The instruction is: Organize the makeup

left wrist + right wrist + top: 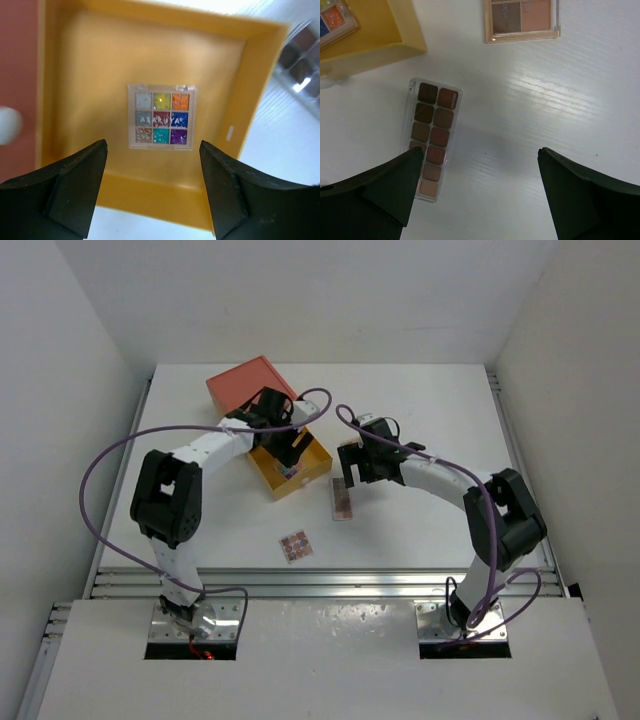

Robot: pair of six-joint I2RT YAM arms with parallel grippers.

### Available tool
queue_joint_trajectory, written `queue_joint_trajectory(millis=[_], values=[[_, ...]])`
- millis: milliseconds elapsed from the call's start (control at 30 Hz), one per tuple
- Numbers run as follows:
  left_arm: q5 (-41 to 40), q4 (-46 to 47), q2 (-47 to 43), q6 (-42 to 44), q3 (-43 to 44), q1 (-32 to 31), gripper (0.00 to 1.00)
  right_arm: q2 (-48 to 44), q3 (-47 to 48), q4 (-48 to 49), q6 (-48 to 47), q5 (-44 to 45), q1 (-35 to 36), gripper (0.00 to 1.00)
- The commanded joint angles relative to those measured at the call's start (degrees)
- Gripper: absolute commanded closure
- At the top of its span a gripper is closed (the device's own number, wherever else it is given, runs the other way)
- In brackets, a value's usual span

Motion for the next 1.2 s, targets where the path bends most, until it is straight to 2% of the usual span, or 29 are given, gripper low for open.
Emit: queue_joint_trajectory(millis=[0, 67, 100, 167, 200, 267, 333, 367, 400, 533, 633, 733, 767, 867, 1000, 1033, 1167], values=[[3.43, -5.63, -3.63, 1.77, 7.35, -0.4, 0.21, -3.5, -1.35, 0.42, -0.7, 1.17, -0.34, 0.03], [5.89, -7.92, -6.17, 3.88, 8.85, -2.06, 0.23, -4.21, -2.84, 0.51, -0.79, 1.87, -0.42, 0.03], [7.37, -10.1, -10.54, 5.63, 8.85, -3.11, 0.23, -5.52, -3.2, 0.51, -1.05, 2.05, -0.42, 0.03], [11.15, -13.27, -15.57, 13.62, 6.75, -8.36, 0.18, -6.4, -5.21, 0.42, -1.05, 2.58, -0.51, 0.01], [11.17, -19.12, -16.72, 15.21, 6.13, -10.39, 0.17, -7.8, -6.18, 0.77, -0.96, 2.75, -0.51, 0.01], [10.56, -22.68, -17.87, 16.02, 3.25, -15.23, 0.12, -8.43, -7.5, 0.33, -0.7, 3.19, -0.34, 0.01], [9.33, -21.56, -20.41, 16.02, -6.32, -17.7, 0.07, -10.01, -8.56, -0.19, -0.44, 3.54, -0.51, 0.01], [7.67, -20.16, -21.3, 14.28, -9.57, -18.84, 0.0, -10.36, -9.26, -0.72, -0.17, 3.81, -0.51, 0.01], [7.04, -18.66, -22.0, 13.04, -15.0, -20.77, 0.0, -11.23, -9.61, -1.07, 0.18, 3.9, -0.34, 0.01], [5.29, -10.41, -23.33, 9.35, -24.16, -23.33, 0.0, -13.0, -11.98, -2.21, 1.06, 4.86, 0.36, 0.01], [4.66, -7.76, -23.94, 13.98, -27.87, -23.95, 0.0, -14.32, -12.78, -3.27, 0.97, 6.27, 1.77, 0.01], [6.59, -8.88, -23.16, 22.94, -27.28, -22.81, 0.0, -15.72, -13.66, -4.41, 0.97, 7.5, 3.09, 0.01], [7.73, -9.94, -22.54, 28.97, -27.27, -22.29, 0.0, -15.99, -14.01, -4.67, 0.88, 8.37, 3.18, 0.01], [12.13, -12.14, -22.01, 39.01, -27.53, -20.52, 0.0, -17.48, -15.59, -4.94, 1.58, 8.99, 3.53, 0.01], [12.14, -14.77, -21.4, 57.47, -28.33, -20.52, 0.0, -20.11, -17.79, -4.41, 1.68, 9.61, 3.71, 0.01], [12.14, -15.39, -21.39, 64.29, -28.33, -20.52, 0.0, -20.73, -18.14, -4.15, 1.5, 9.61, 3.53, 0.01], [12.14, -16.98, -17.36, 75.25, -25.61, -21.13, 0.0, -22.05, -20.16, -3.36, 1.59, 10.49, 3.62, 0.01]])
